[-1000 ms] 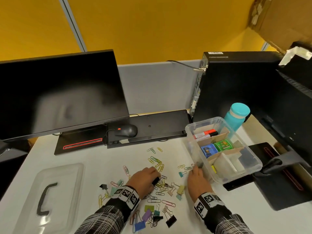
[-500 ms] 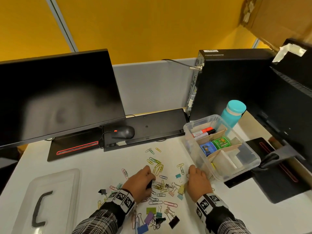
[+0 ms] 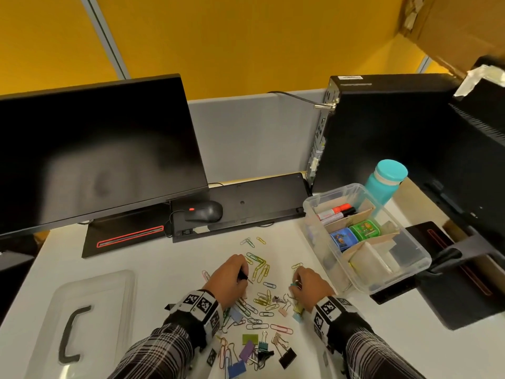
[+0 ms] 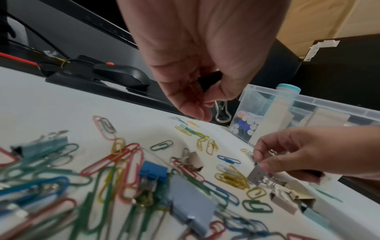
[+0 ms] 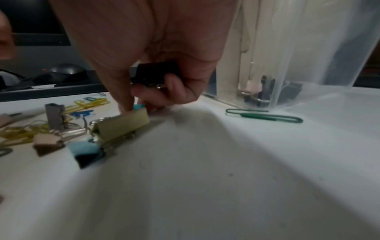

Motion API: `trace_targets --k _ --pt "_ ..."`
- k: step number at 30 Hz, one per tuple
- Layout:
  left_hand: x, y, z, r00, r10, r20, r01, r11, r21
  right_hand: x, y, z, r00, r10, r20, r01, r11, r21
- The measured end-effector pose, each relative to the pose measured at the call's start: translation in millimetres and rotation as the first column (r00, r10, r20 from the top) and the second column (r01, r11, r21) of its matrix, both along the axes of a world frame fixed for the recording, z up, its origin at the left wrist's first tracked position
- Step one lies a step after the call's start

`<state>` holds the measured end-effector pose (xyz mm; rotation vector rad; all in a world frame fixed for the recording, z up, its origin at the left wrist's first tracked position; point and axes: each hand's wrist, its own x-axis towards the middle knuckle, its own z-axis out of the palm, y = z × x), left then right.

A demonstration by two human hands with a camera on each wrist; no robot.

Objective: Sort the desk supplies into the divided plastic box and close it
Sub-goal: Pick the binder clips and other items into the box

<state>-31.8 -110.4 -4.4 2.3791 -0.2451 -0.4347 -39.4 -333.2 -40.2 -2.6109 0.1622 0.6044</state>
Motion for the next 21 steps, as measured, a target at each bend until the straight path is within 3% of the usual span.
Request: trace_targets --k 7,11,16,21 --pt "-5 -20 -6 0.988 0.036 -0.148 -0.056 0.99 -0.132 -8 -4 -6 0.999 0.029 0.025 -0.03 0.999 0.028" --pt "-7 -28 -10 0.974 0.114 -0.198 -0.156 0.965 -0.21 -10 -12 -8 0.992 -0.085 0.091 0.064 0.975 0.211" --pt "-8 -38 -10 0.986 0.148 -0.075 -0.157 0.978 -0.137 -17 -18 -7 0.979 -0.171 0.11 0.127 0.937 0.326" --pt "-14 -53 -14 0.998 -0.057 -0.037 0.059 0.997 0.059 -23 -22 -2 0.953 -0.284 0.107 0.192 0.838 0.511"
